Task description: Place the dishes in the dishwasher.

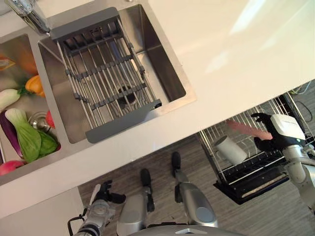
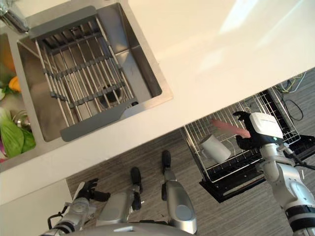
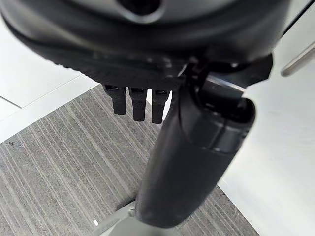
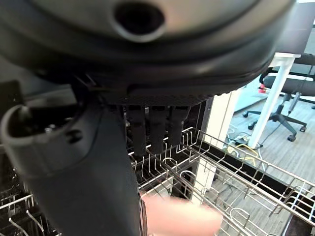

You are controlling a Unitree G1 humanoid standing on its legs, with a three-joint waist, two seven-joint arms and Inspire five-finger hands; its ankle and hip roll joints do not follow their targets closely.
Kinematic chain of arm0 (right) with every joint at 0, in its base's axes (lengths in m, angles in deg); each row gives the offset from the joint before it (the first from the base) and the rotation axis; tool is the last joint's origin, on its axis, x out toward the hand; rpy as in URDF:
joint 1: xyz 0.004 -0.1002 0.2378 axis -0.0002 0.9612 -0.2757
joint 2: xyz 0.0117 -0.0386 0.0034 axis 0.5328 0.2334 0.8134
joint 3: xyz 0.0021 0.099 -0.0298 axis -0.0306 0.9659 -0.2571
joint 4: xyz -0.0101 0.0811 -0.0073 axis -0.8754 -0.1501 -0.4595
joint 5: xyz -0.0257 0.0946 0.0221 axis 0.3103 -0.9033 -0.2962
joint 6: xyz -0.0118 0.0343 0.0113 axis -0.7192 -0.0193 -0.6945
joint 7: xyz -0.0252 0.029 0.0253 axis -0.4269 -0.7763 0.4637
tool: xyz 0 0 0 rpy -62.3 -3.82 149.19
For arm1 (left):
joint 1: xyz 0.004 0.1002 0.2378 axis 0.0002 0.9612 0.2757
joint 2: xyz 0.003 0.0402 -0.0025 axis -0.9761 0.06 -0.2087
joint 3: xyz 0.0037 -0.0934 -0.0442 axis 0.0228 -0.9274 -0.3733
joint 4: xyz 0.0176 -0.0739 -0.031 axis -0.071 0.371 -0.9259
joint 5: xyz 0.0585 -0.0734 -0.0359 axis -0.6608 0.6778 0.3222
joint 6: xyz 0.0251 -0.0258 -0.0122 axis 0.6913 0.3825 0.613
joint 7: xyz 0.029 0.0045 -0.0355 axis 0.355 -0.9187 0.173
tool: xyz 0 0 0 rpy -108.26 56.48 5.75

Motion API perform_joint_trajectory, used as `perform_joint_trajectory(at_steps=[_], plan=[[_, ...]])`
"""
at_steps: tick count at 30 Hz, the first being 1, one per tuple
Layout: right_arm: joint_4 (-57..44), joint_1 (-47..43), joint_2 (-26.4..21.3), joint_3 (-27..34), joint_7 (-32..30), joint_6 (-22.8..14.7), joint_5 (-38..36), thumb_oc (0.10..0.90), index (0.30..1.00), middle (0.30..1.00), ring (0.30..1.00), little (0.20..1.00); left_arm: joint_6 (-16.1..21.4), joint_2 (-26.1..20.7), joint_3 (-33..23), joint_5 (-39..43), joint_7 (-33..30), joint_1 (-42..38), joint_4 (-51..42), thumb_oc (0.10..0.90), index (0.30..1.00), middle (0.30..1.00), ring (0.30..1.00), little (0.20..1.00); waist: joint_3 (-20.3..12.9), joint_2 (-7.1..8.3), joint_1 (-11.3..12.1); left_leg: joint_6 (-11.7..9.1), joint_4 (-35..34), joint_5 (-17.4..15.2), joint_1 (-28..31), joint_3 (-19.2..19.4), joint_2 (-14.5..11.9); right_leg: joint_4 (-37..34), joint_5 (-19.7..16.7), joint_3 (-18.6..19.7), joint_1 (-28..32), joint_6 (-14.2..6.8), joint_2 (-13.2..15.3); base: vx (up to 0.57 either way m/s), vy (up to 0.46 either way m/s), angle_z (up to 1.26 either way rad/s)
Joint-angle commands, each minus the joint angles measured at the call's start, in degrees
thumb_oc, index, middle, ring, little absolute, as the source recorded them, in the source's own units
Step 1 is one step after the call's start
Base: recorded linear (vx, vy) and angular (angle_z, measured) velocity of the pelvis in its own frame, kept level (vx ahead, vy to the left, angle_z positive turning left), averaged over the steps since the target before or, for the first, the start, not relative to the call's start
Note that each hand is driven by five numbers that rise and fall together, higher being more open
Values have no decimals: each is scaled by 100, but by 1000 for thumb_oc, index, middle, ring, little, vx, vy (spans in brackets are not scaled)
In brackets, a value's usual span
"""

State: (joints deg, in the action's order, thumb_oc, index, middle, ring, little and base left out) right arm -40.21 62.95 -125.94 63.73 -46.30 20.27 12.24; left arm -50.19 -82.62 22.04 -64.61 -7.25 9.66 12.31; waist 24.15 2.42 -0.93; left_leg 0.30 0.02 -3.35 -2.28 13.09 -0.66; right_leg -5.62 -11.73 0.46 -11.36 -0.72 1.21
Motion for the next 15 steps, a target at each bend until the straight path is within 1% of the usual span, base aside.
perform_joint_trajectory(at_steps=[1,5,7,8,9,10,11,12,13,15], plan=[[-311,-50,-521,626,-159,-62,-494,800,900,900,900,900,-15,-153,59,-124,-25,210,450,800,900,900,900,900,-805,131,17,-304,154,277,-471,-389,-238,467,753,-88,156,-730,392,50,-14,-2],[-501,243,-449,1063,-126,-62,-637,800,900,900,900,900,-59,-140,-34,-220,51,255,558,800,900,900,900,900,-1054,158,-53,-301,-20,278,-229,-350,-251,363,795,-74,352,-738,346,77,1,-2],[-514,262,-447,1079,-122,-58,-637,800,900,900,900,900,-59,-139,-28,-221,51,254,559,800,900,900,900,900,-1051,156,-46,-301,-32,282,-217,-348,-251,358,794,-73,360,-739,346,54,8,-5],[-490,377,-365,1462,-273,13,-771,800,900,900,900,900,-88,-128,-84,-276,52,256,617,800,900,900,900,900,-1160,167,-101,-297,-113,283,-126,-328,-250,314,799,-47,421,-749,325,78,17,-8],[-476,453,-289,1613,-341,38,-842,800,900,900,900,900,-93,-127,-81,-285,42,265,629,800,900,900,900,900,-1199,162,-98,-298,-149,285,-83,-308,-251,294,799,-40,453,-754,323,125,32,-6],[-174,597,-17,1974,-587,160,-1033,800,900,900,900,900,-123,-114,-134,-303,15,289,689,800,900,900,900,900,-1291,159,-131,-291,-224,285,4,-292,-250,261,808,-19,505,-764,308,89,24,-3],[55,663,85,2201,-720,276,-1106,800,900,900,900,900,-142,-118,-181,-329,-7,296,728,800,900,900,900,900,-1335,164,-169,-289,-248,285,34,-291,-246,253,811,-19,522,-765,300,96,21,0],[-256,856,216,2537,-696,413,-1021,800,900,900,900,900,-191,-100,-234,-336,2,312,741,800,900,900,900,900,-1382,163,-192,-286,-280,279,75,-287,-240,240,820,-19,548,-771,294,77,5,1],[5,969,435,2765,-856,506,-1108,800,900,900,900,900,-212,-91,-291,-342,-18,310,737,800,900,900,900,900,-1436,155,-232,-275,-301,272,99,-295,-235,238,825,-14,558,-771,291,82,8,4],[347,1070,715,2916,-1069,686,-1221,800,900,900,900,900,-263,-93,-294,-357,-17,341,752,800,900,900,900,900,-1503,139,-241,-259,-348,263,132,-306,-227,218,843,-6,585,-775,285,58,7,0]])
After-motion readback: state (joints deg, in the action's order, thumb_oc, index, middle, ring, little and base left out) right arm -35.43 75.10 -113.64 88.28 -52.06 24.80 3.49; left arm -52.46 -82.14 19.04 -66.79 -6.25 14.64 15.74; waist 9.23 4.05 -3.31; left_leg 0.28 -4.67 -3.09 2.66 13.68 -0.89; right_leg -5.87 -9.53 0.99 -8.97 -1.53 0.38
